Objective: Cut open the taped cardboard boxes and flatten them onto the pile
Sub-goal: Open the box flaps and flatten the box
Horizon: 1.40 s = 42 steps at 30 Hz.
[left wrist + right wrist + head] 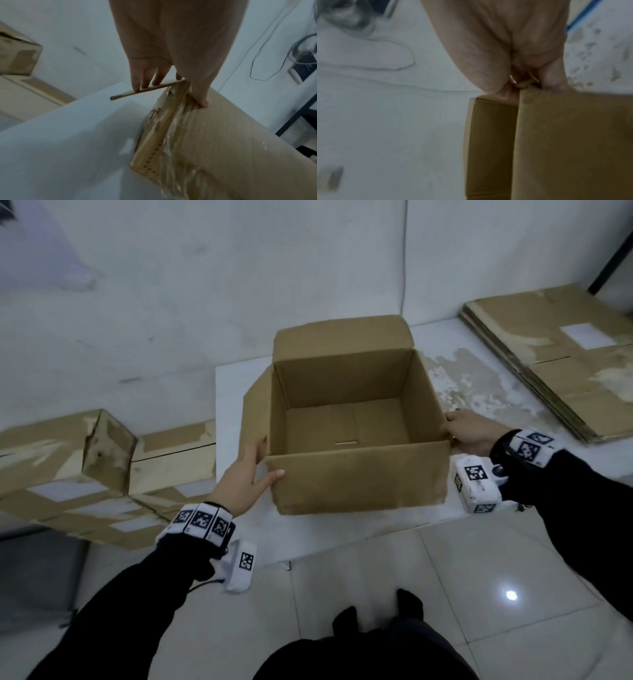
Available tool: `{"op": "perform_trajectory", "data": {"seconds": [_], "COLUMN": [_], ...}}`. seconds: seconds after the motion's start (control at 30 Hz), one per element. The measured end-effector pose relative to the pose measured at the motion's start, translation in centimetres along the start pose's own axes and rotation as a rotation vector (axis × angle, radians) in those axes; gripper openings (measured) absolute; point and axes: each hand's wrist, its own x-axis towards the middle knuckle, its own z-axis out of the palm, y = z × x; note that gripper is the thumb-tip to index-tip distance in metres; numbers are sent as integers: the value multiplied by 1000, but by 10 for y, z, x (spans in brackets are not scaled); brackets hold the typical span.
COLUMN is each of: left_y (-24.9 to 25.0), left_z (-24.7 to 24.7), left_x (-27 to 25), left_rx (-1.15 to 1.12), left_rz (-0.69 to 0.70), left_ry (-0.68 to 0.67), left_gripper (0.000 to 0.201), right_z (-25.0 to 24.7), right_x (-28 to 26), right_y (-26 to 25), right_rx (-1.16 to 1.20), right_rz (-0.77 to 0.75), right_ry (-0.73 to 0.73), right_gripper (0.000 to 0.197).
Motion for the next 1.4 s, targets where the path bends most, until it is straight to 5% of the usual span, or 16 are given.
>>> {"op": "perform_trajectory", "data": {"seconds": [0.17,0.3,0.4,0.57,0.67,0.8,0.97,1.03,1.23,1.3,1.4], "left_y": [62,149,219,281,290,305,309,305,296,285,266], "left_z": [-20,-29,-16,35,50,47,22,12,-4,-13,-24], "left_x": [57,83,93,98,104,117,130,126,95,88,79], "left_rx": [254,257,59,-4,153,440,602,633,666,638,583], "left_rz": [66,326,497,373,334,275,238,270,319,282,220], "left_ry": [-9,135,165,135,149,-10,-148,-199,-285,-286,-282], "left_gripper": [69,61,85,133,134,112,103,99,101,103,107], "right_z": [-10,31,87,122,125,113,48,9,-48,-54,-65], "right_x": [-17,-23,-28,-23,-23,-26,-28,-14,28,26,15], "right_y": [14,52,74,105,111,120,125,118,75,55,18], "right_rx": [277,91,100,132,28,-53,265,365,849,1007,1081], "right_rz": [-229,-360,-341,-420,-460,-460,-436,-346,-6,-40,-242], "right_ry": [363,615,619,576,517,444,642,691,-102,-121,44], "right_gripper": [42,59,71,75,75,80,13,16,77,56,31]}}
